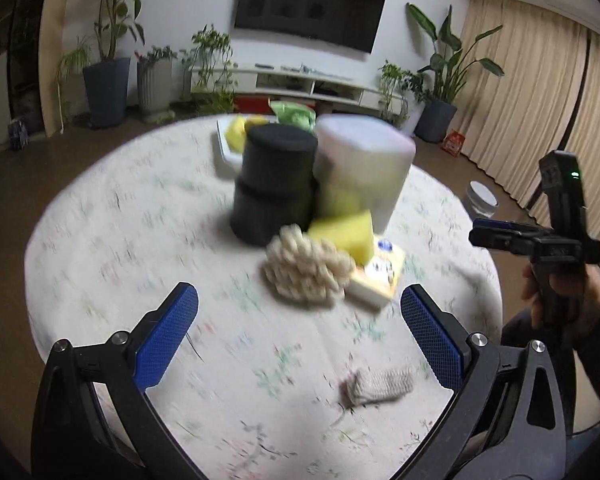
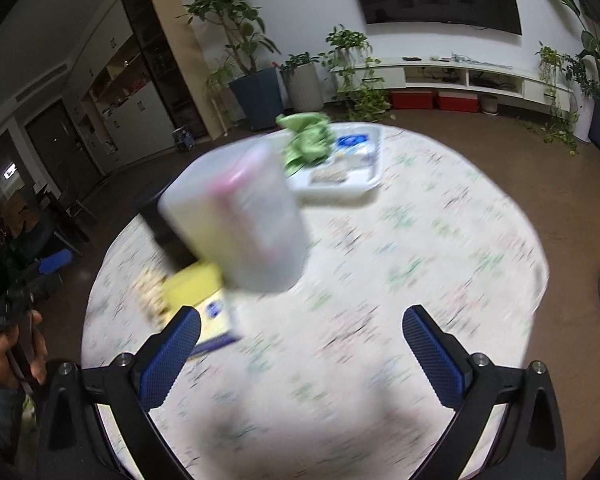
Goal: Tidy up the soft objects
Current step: 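Move both tools back toward the remaining objects on the table, then grasp the yellow tissue pack with the right tool while the left tool approaches the cream coral scrubber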
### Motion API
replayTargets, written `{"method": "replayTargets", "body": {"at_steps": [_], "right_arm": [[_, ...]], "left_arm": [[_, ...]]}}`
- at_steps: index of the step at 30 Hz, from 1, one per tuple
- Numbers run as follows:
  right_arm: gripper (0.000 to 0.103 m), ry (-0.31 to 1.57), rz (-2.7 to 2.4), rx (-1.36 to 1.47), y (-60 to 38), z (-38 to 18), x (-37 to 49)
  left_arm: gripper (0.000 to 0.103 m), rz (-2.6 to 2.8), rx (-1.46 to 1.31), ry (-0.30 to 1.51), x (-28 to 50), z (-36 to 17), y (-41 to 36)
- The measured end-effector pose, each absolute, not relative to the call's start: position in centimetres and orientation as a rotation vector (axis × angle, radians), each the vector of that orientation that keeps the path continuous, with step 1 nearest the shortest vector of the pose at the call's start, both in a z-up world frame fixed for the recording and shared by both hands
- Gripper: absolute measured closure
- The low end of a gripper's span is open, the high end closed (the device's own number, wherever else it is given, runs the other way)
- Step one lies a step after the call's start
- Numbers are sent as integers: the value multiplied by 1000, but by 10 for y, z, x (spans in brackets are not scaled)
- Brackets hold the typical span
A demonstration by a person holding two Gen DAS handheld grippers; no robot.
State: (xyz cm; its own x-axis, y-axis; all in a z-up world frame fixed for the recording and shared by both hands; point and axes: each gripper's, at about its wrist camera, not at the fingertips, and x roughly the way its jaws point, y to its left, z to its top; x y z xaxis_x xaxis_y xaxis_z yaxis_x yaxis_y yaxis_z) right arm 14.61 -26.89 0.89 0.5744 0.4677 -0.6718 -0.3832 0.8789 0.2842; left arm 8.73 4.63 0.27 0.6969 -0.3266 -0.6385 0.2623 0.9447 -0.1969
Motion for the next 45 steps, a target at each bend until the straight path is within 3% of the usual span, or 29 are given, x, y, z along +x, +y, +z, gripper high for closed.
{"method": "replayTargets", "body": {"at_steps": [11, 18, 31, 45], "right_arm": [[0, 815, 580, -45, -183, -23, 107], [0, 862, 570, -71, -179, -40, 128], [0, 882, 593, -127, -167, -48, 143], [0, 901, 600, -132, -169, -54, 146]], "left_arm": [[0, -369, 8, 782, 124, -21, 16], [0, -345, -39, 898, 150, -49, 23], [0, -372, 88, 928, 169, -53, 7], [1, -427, -45, 946, 179, -59, 19]]}}
